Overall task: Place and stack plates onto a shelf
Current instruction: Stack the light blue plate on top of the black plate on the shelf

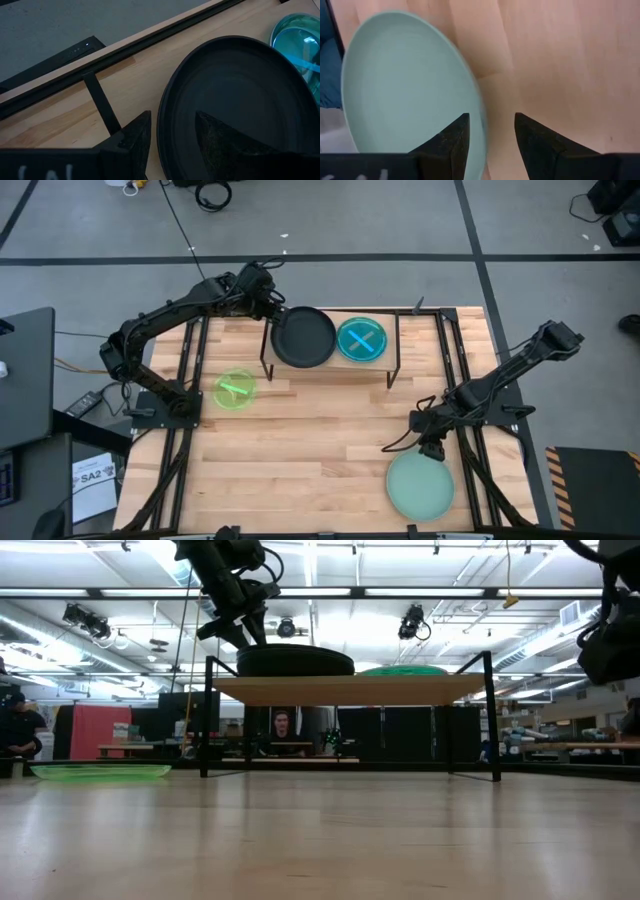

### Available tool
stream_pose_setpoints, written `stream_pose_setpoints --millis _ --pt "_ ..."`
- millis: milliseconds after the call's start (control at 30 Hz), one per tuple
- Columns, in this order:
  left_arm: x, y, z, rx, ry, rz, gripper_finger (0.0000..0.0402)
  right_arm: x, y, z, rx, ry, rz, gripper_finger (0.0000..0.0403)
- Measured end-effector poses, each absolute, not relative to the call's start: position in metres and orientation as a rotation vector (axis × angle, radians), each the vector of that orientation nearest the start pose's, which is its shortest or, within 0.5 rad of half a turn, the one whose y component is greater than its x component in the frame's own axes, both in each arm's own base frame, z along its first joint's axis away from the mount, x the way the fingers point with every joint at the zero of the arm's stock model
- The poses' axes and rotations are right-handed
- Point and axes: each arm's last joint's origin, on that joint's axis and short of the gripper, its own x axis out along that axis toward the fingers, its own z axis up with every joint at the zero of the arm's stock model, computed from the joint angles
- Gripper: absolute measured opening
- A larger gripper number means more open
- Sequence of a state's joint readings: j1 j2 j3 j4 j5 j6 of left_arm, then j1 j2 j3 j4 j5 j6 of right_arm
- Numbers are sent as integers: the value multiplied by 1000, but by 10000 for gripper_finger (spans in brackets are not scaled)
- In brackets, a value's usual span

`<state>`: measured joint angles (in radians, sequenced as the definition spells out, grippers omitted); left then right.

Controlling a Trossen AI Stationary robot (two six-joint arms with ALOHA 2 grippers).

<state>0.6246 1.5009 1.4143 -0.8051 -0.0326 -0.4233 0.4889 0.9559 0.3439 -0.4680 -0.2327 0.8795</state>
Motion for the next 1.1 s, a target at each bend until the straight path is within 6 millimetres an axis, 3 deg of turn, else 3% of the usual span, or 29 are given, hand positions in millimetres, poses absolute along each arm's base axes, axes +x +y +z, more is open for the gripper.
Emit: stream_pose_setpoints --millis 500,933,1100 --pt "252 183 330 -647 732 794 160 135 81 125 595 1407 118 150" --pt "252 183 330 -647 732 794 160 136 82 125 608 1403 131 19" --pt "248 180 336 -644 713 789 160 139 83 126 634 1374 121 17"
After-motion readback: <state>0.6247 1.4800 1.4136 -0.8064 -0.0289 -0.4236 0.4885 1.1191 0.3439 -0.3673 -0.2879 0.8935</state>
